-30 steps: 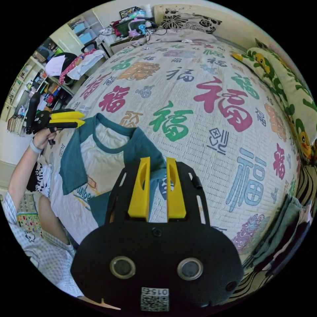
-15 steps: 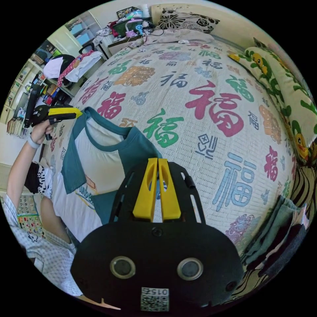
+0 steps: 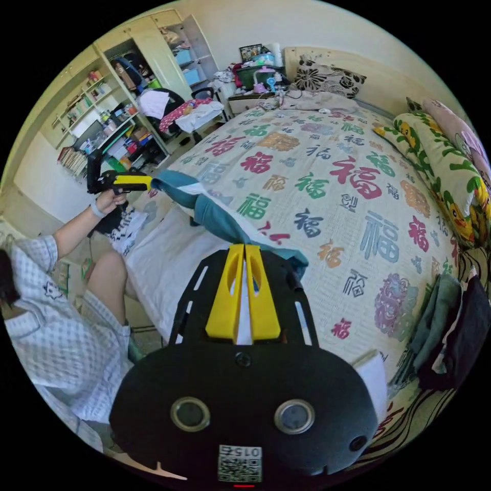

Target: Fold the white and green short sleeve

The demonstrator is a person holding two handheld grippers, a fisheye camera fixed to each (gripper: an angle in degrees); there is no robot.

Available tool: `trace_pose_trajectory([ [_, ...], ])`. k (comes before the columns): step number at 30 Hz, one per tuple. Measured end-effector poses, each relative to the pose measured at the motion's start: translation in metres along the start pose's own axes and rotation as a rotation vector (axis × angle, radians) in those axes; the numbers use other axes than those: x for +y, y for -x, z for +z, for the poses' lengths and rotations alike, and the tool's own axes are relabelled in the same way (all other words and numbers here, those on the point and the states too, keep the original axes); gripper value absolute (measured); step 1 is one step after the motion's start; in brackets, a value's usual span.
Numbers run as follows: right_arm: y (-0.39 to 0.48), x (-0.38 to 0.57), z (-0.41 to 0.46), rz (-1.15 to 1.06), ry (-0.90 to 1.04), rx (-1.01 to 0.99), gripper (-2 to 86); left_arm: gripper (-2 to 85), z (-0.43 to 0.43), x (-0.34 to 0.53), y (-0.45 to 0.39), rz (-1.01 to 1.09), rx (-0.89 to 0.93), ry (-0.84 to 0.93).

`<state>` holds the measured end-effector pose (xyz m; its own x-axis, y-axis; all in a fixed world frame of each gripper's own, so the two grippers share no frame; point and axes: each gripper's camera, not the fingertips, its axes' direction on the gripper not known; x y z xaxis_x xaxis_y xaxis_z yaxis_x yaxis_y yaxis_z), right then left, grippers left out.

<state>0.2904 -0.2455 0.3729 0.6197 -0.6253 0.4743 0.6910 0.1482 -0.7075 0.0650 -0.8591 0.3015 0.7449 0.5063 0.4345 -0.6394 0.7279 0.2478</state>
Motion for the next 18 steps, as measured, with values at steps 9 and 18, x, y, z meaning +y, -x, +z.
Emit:
trace_pose_trajectory([
  [9,0.157,0.175,0.027,-0.158,0.208,0.106,-1.0,0.2,-0.046,0.203,-0.101,-0.203,0.066,0.110],
  [18,0.169,0.234,0.024,-0.071,0.405,0.185,-0.7,6.3,-0.065,0.232,-0.109,-0.344,-0.040,0.296],
])
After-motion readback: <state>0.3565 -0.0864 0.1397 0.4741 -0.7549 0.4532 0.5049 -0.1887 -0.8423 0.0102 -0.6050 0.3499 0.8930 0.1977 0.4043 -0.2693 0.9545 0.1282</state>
